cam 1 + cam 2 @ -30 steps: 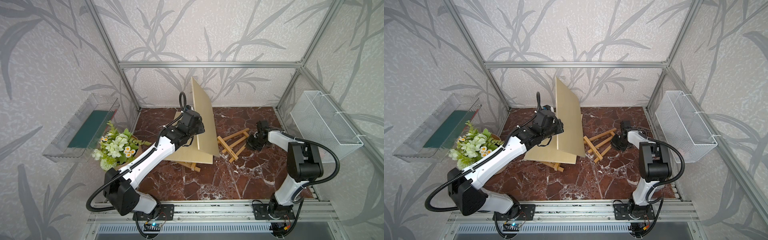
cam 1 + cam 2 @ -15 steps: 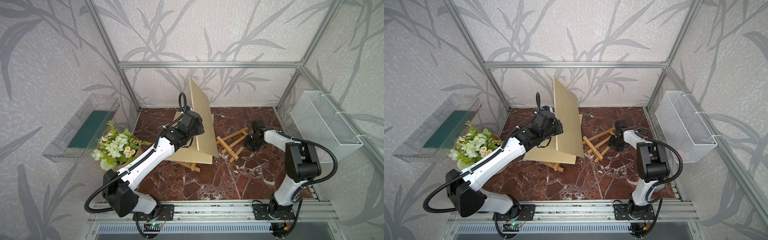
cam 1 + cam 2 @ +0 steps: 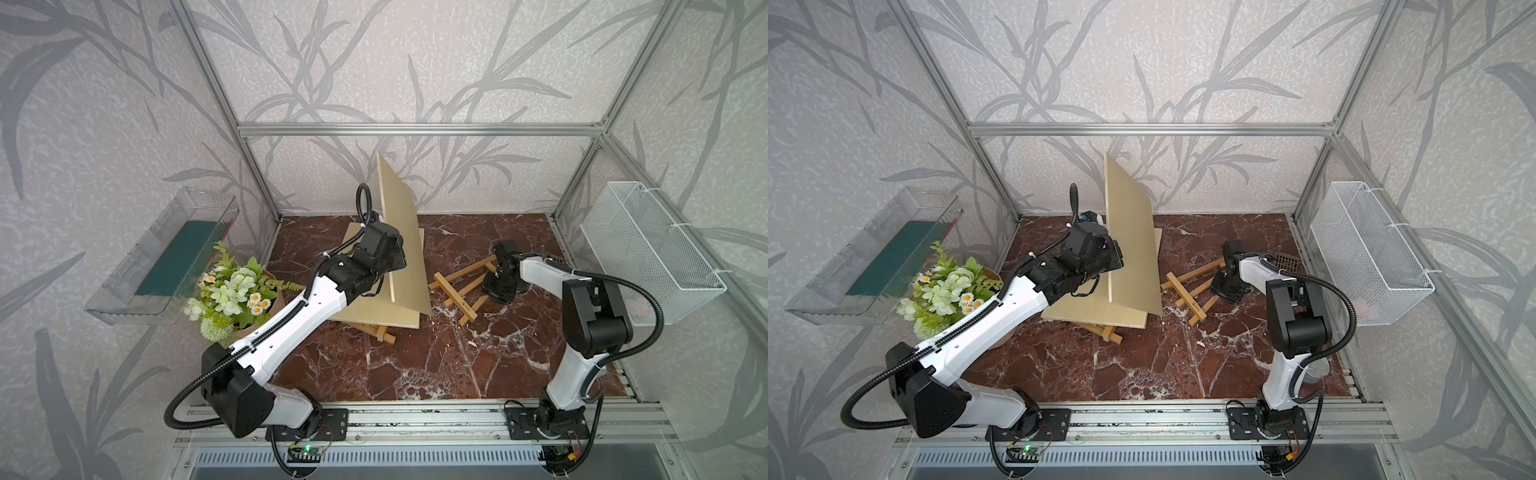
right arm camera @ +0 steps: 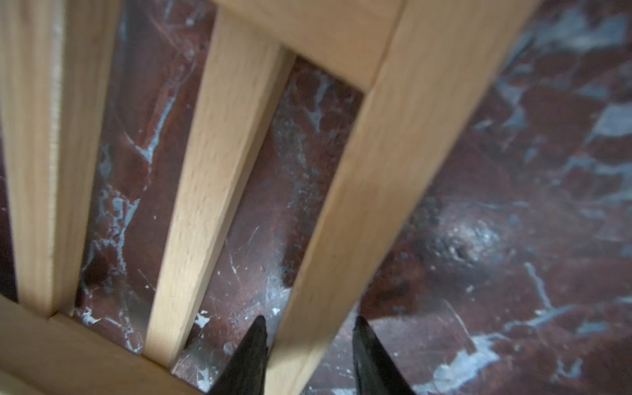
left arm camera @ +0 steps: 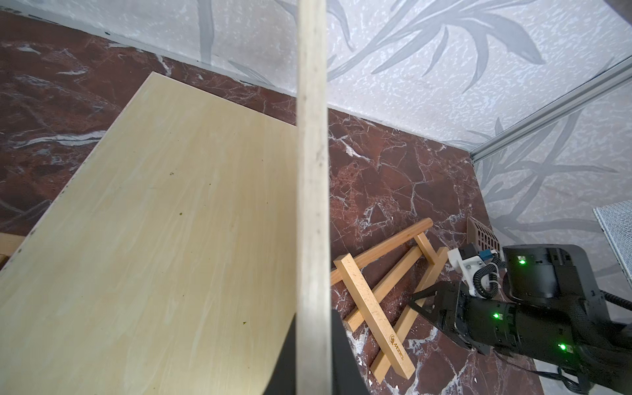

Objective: Assemble the easel
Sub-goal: Pick up the easel at the center of the board.

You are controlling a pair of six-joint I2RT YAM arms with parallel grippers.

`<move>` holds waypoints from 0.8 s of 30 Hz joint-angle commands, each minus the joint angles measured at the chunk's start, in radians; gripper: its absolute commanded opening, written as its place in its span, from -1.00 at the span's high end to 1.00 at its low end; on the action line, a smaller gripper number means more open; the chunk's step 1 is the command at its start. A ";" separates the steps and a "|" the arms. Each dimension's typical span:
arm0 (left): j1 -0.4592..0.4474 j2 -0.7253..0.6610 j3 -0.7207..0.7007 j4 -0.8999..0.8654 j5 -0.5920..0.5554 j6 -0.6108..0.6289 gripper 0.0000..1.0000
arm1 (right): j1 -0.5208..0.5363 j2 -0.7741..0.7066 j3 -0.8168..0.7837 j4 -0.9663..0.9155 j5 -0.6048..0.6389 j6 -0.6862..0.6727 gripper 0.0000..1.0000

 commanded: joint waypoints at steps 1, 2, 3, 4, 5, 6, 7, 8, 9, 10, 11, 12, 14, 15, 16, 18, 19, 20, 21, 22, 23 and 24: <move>0.013 -0.042 0.046 -0.050 -0.210 0.109 1.00 | 0.000 0.043 0.019 -0.020 0.019 -0.009 0.19; 0.014 -0.040 0.049 -0.057 -0.213 0.109 1.00 | 0.004 0.049 0.024 -0.026 0.027 -0.012 0.20; 0.014 -0.038 0.049 -0.063 -0.213 0.108 1.00 | 0.009 0.053 0.029 -0.036 0.043 -0.012 0.20; 0.014 -0.036 0.049 -0.065 -0.215 0.106 1.00 | 0.015 0.056 0.035 -0.045 0.058 -0.012 0.21; 0.013 -0.034 0.049 -0.068 -0.214 0.103 1.00 | 0.024 0.061 0.041 -0.056 0.078 -0.012 0.22; 0.014 -0.034 0.048 -0.069 -0.213 0.096 1.00 | 0.033 0.068 0.050 -0.070 0.101 -0.013 0.22; 0.015 -0.031 0.048 -0.068 -0.211 0.092 1.00 | 0.040 0.075 0.056 -0.079 0.118 -0.012 0.23; 0.016 -0.028 0.046 -0.066 -0.205 0.090 1.00 | 0.049 0.083 0.060 -0.086 0.128 -0.013 0.24; 0.015 -0.024 0.049 -0.064 -0.199 0.085 1.00 | 0.054 0.095 0.062 -0.088 0.131 -0.013 0.27; 0.015 -0.020 0.050 -0.062 -0.194 0.083 1.00 | 0.057 0.103 0.064 -0.090 0.129 -0.012 0.33; 0.016 -0.016 0.053 -0.061 -0.187 0.080 1.00 | 0.058 0.111 0.063 -0.090 0.120 -0.012 0.46; 0.016 -0.013 0.055 -0.059 -0.184 0.077 1.00 | 0.056 0.113 0.057 -0.081 0.108 -0.013 0.60; 0.016 -0.009 0.059 -0.061 -0.180 0.076 1.00 | 0.053 0.109 0.046 -0.062 0.084 -0.003 0.79; 0.016 -0.009 0.061 -0.060 -0.181 0.077 1.00 | 0.049 0.103 0.043 -0.052 0.065 -0.001 0.85; 0.015 -0.008 0.060 -0.061 -0.180 0.079 1.00 | 0.044 0.094 0.039 -0.040 0.045 0.000 0.90; 0.016 -0.003 0.062 -0.060 -0.174 0.080 1.00 | 0.029 0.067 0.036 -0.015 -0.009 0.005 0.96; 0.016 -0.002 0.063 -0.058 -0.169 0.080 1.00 | 0.022 0.051 0.033 -0.003 -0.033 0.008 0.99; 0.015 -0.001 0.061 -0.054 -0.159 0.082 1.00 | 0.012 0.031 0.030 0.012 -0.058 0.014 1.00; 0.015 -0.001 0.059 -0.045 -0.143 0.083 1.00 | 0.002 0.004 0.022 0.031 -0.087 0.024 1.00; 0.016 0.000 0.058 -0.035 -0.125 0.087 1.00 | -0.011 -0.017 0.014 0.048 -0.118 0.036 1.00; 0.016 0.000 0.057 -0.024 -0.102 0.087 1.00 | -0.027 -0.042 0.006 0.071 -0.155 0.051 1.00; 0.016 -0.004 0.053 -0.010 -0.084 0.086 1.00 | -0.045 -0.063 -0.002 0.093 -0.196 0.070 1.00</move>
